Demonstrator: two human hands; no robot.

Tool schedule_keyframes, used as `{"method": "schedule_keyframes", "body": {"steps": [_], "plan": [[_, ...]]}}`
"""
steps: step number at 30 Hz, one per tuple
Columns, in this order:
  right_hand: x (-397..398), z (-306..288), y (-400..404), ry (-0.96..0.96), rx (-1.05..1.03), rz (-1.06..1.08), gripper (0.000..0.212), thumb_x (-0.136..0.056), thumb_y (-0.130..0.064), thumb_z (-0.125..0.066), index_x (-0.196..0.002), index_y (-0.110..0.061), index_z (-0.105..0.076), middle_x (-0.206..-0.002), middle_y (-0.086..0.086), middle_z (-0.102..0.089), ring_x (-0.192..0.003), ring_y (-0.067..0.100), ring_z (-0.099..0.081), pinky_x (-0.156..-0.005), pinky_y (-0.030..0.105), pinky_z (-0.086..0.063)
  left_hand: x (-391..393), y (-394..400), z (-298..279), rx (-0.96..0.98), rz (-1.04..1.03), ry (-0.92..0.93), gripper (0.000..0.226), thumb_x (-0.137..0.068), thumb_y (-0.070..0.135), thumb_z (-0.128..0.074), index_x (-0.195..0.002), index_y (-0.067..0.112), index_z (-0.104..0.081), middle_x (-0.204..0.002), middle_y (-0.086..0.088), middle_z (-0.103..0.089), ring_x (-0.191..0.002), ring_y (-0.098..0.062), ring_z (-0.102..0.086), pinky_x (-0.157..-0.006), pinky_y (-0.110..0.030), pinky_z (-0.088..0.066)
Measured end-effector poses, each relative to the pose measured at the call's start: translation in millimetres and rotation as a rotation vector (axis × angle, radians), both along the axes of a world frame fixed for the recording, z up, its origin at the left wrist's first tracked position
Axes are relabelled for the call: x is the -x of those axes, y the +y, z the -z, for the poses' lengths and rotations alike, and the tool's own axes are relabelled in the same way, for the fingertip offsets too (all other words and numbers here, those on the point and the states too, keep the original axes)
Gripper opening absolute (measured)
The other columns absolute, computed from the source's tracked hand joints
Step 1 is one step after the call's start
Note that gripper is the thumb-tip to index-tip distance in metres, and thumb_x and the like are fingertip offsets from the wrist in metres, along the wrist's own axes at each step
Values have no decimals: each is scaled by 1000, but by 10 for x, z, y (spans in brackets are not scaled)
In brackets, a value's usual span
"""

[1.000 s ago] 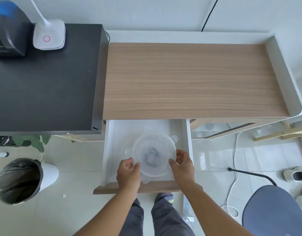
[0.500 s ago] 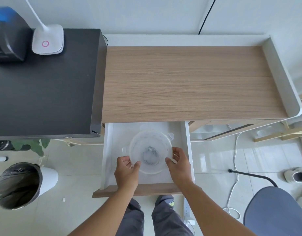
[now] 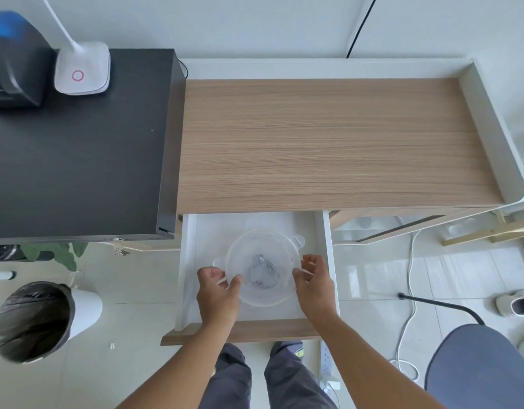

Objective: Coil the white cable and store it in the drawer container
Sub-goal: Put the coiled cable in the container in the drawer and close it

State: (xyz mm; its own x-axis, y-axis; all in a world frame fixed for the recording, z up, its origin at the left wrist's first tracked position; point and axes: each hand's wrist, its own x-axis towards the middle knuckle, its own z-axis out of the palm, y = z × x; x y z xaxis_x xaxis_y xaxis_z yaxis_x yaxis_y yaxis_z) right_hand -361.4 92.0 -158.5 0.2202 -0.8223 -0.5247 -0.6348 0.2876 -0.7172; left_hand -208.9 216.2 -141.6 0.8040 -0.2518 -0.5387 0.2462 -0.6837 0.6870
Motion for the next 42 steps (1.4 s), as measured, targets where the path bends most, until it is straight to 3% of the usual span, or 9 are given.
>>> {"method": "schedule_keyframes", "body": {"steps": [5, 12, 20, 25, 28, 31, 35, 38, 42], "plan": [[-84, -14, -127, 168, 91, -246, 55, -101, -33, -57, -152, -44, -38, -130, -7, -65, -108, 19, -68, -88, 39, -58, -43, 7, 21, -68, 133, -37, 46, -87, 32, -75, -117, 37, -41, -119, 1, -63, -89, -21, -69, -71, -38, -59], [-151, 64, -179, 220, 43, -206, 53, -101, -40, -57, -152, -46, -43, -135, -1, -66, -113, 21, -65, -89, 37, -55, -70, -50, 45, -22, 35, 127, 58, -91, 24, -73, -143, 31, -49, -139, -6, -60, -111, -27, -63, -85, -51, -60], [-152, 109, -218, 152, -36, -137, 53, -99, -38, -61, -150, -46, -46, -129, -4, -66, -98, 15, -63, -64, 23, -48, -108, -119, 90, -94, 84, 117, 54, -93, 19, -70, -143, 22, -50, -144, -3, -52, -125, -28, -55, -95, -37, -50], [-193, 150, -231, 123, -79, -60, 50, -97, -30, -64, -146, -36, -54, -118, -4, -64, -102, 22, -65, -87, 40, -59, -112, -175, 141, -135, 78, 153, 52, -96, 16, -65, -145, 19, -49, -144, -3, -51, -122, -28, -57, -97, -37, -52], [-185, 139, -266, 125, -87, -92, 50, -98, -31, -62, -147, -36, -53, -122, -1, -65, -104, 23, -65, -86, 39, -58, -154, -232, 126, -172, 115, 166, 48, -94, 12, -66, -140, 15, -50, -138, -6, -52, -115, -28, -59, -94, -36, -53], [-151, 63, -293, 149, -56, -177, 50, -99, -39, -60, -148, -42, -49, -124, -3, -66, -100, 17, -63, -71, 27, -52, -246, -301, 36, -340, 379, -13, 56, -91, 17, -70, -140, 11, -43, -139, -11, -44, -125, -31, -51, -97, -42, -53], [-74, -93, -294, 331, 103, -298, 60, -95, -54, -59, -150, -40, -41, -128, -5, -61, -111, 21, -64, -84, 40, -54, -385, -448, -145, -524, 876, -507, 95, -84, 27, -77, -155, 21, -14, -162, -9, -15, -148, -30, -21, -110, -40, -39], [39, -240, -207, 528, 188, -294, 45, -91, -66, -53, -122, -34, -48, -109, -7, -63, -95, 24, -64, -69, 37, -47, -440, -641, -200, -541, 1033, -547, 90, -83, 45, -74, -152, 23, -21, -160, -7, -21, -142, -29, -30, -102, -40, -42], [130, -354, -1, 627, -1, -322, 47, -86, -71, -50, -83, -24, -60, -76, -6, -62, -71, 21, -59, -62, 33, -43, -409, -838, -177, -514, 1049, -458, 81, -89, 56, -63, -152, 29, -22, -155, -3, -31, -133, -27, -41, -91, -42, -46]]}}
